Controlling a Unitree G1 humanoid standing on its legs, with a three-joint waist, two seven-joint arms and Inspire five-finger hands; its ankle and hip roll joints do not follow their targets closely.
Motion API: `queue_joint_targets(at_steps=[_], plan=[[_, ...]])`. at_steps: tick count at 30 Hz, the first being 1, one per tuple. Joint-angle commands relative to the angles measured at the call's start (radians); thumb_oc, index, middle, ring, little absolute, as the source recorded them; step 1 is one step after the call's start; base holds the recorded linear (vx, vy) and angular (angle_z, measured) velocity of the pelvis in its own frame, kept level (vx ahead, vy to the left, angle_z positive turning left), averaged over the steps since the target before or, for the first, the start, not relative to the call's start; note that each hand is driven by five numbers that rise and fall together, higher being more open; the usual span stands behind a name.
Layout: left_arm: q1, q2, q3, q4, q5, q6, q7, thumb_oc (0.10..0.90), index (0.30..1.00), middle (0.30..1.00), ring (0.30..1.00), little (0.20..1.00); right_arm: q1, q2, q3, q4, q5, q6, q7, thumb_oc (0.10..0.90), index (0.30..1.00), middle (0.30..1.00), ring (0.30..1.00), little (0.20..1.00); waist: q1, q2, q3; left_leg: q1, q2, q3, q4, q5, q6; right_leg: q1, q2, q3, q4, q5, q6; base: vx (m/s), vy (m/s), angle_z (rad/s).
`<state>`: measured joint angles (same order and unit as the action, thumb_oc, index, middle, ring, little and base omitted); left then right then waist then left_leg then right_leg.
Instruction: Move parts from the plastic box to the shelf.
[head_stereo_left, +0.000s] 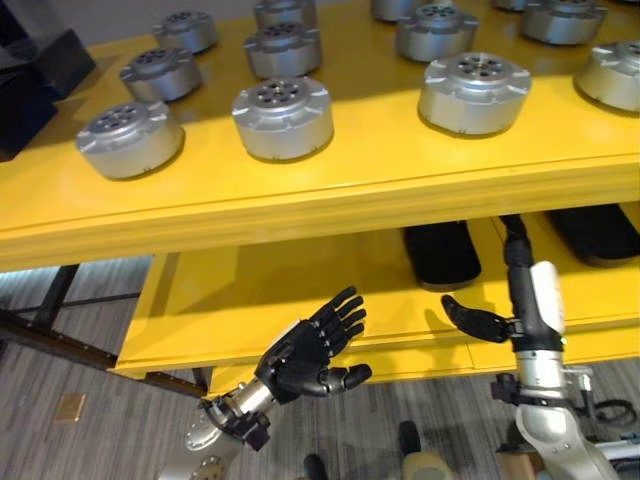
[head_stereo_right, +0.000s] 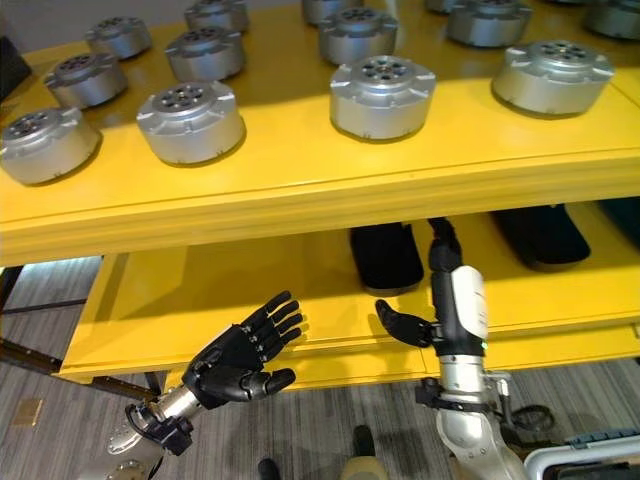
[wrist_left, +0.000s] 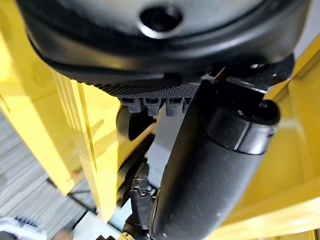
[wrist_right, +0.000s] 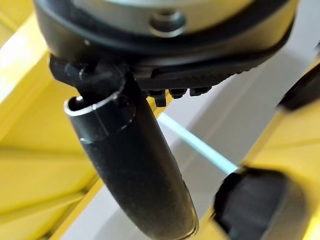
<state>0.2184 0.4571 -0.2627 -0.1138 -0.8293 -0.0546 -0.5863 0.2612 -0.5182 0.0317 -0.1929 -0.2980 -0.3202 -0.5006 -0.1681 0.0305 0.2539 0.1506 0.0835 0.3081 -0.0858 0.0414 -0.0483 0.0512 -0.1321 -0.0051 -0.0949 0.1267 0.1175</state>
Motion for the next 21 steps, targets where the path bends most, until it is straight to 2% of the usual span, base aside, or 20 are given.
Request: queue_joint_targets(at_steps=[1,3,5,7,8,9,11,12,14,17,18,21], plan=[[-0.039,0.036,0.039,-0.105,-0.094,-0.114,-0.069,0.900,1.000,1.000,1.000,1.000,-0.097,-0.015,-0.039,-0.080,0.052,-0.067,-0.035,0.900,1.000,1.000,1.000,1.000,-0.016,-0.026,-0.063,0.030,-0.031,-0.015,-0.001,-0.144,0.048,0.031,-0.020,0.004,0.008,-0.095,0.050,0.10,0.254,-0.31],[-0.040,0.041,0.040,-0.105,-0.094,-0.109,-0.090,0.900,1.000,1.000,1.000,1.000,-0.064,-0.011,-0.055,-0.101,0.040,-0.070,-0.015,0.900,1.000,1.000,1.000,1.000,-0.026,-0.031,-0.064,0.026,-0.036,-0.003,-0.001,-0.149,0.053,0.021,-0.025,0.015,0.008,-0.088,0.059,0.08,0.247,-0.23],[-0.065,0.067,0.027,-0.107,-0.028,-0.141,-0.093,0.900,1.000,1.000,1.000,1.000,-0.025,-0.045,-0.083,-0.151,-0.017,-0.080,0.002,0.900,1.000,1.000,1.000,1.000,-0.048,-0.044,-0.055,0.009,-0.043,0.028,-0.001,-0.153,0.063,-0.010,-0.037,0.013,0.012,-0.072,0.079,-0.04,0.189,-0.14],[-0.100,0.080,0.013,-0.109,-0.062,-0.143,-0.105,0.900,1.000,1.000,1.000,1.000,-0.062,-0.082,-0.073,-0.142,0.014,-0.085,-0.009,0.900,1.000,1.000,1.000,1.000,-0.042,-0.053,-0.037,-0.002,-0.040,0.083,-0.001,-0.150,0.062,-0.061,-0.034,-0.065,0.047,-0.068,0.088,-0.16,0.086,-0.26],[-0.106,0.081,0.011,-0.108,-0.062,-0.147,-0.102,0.900,1.000,1.000,1.000,1.000,-0.072,-0.086,-0.069,-0.137,0.016,-0.085,-0.015,0.900,1.000,1.000,1.000,1.000,-0.039,-0.054,-0.035,-0.004,-0.039,0.094,-0.001,-0.150,0.063,-0.073,-0.033,-0.075,0.058,-0.070,0.089,-0.16,0.103,-0.57],[-0.132,0.084,-0.003,-0.102,-0.050,-0.175,-0.055,0.900,1.000,1.000,1.000,1.000,-0.121,-0.095,-0.043,-0.118,0.026,-0.105,-0.011,0.900,1.000,1.000,1.000,1.000,-0.034,-0.054,-0.024,0.005,-0.032,0.130,-0.001,-0.173,0.073,-0.093,-0.042,-0.136,0.116,-0.094,0.103,-0.10,0.079,-1.46],[-0.158,0.085,-0.016,-0.100,-0.040,-0.189,-0.025,0.900,1.000,1.000,1.000,1.000,-0.162,-0.094,-0.017,-0.101,0.020,-0.104,-0.033,0.900,1.000,1.000,1.000,1.000,-0.027,-0.056,-0.014,-0.001,-0.026,0.160,0.005,-0.171,0.089,-0.106,-0.053,-0.158,0.176,-0.119,0.100,-0.17,-0.001,-2.28],[-0.179,0.086,-0.034,-0.087,-0.013,-0.201,0.044,0.900,1.000,1.000,1.000,1.000,-0.174,-0.087,-0.001,-0.080,0.022,-0.084,-0.070,0.900,1.000,1.000,1.000,1.000,-0.020,-0.054,-0.015,-0.037,-0.015,0.162,0.055,-0.168,0.111,-0.105,-0.079,-0.160,0.298,-0.166,0.076,-0.25,-0.139,-1.36],[-0.169,0.086,-0.033,-0.070,0.006,-0.249,0.021,0.900,1.000,1.000,1.000,1.000,-0.153,-0.078,-0.005,-0.069,0.017,-0.097,-0.088,0.900,1.000,1.000,1.000,1.000,-0.009,-0.053,-0.015,-0.064,-0.008,0.165,0.102,-0.177,0.121,-0.107,-0.116,-0.173,0.414,-0.152,0.049,-0.20,-0.196,-0.22],[-0.158,0.095,-0.015,-0.064,0.008,-0.288,-0.039,0.900,1.000,1.000,1.000,1.000,-0.167,-0.072,-0.002,-0.058,0.029,-0.096,-0.083,0.900,1.000,1.000,1.000,1.000,0.011,-0.053,-0.025,-0.102,0.006,0.190,0.139,-0.172,0.112,-0.057,-0.123,-0.212,0.378,-0.173,0.032,-0.13,-0.218,-0.29],[-0.167,0.097,-0.006,-0.068,-0.009,-0.305,-0.001,0.900,1.000,1.000,1.000,1.000,-0.193,-0.075,0.016,-0.050,0.030,-0.065,-0.083,0.900,1.000,1.000,1.000,1.000,0.021,-0.052,-0.029,-0.112,0.018,0.204,0.149,-0.163,0.097,-0.020,-0.113,-0.239,0.331,-0.191,0.027,-0.10,-0.257,-0.43],[-0.181,0.079,0.012,-0.076,-0.057,-0.263,-0.023,0.900,1.000,1.000,1.000,1.000,-0.201,-0.068,0.021,-0.051,0.026,-0.025,-0.086,0.900,1.000,1.000,1.000,1.000,0.027,-0.049,-0.040,-0.110,0.040,0.222,0.132,-0.135,0.073,0.034,-0.093,-0.270,0.255,-0.217,0.025,-0.10,-0.267,-0.45]])
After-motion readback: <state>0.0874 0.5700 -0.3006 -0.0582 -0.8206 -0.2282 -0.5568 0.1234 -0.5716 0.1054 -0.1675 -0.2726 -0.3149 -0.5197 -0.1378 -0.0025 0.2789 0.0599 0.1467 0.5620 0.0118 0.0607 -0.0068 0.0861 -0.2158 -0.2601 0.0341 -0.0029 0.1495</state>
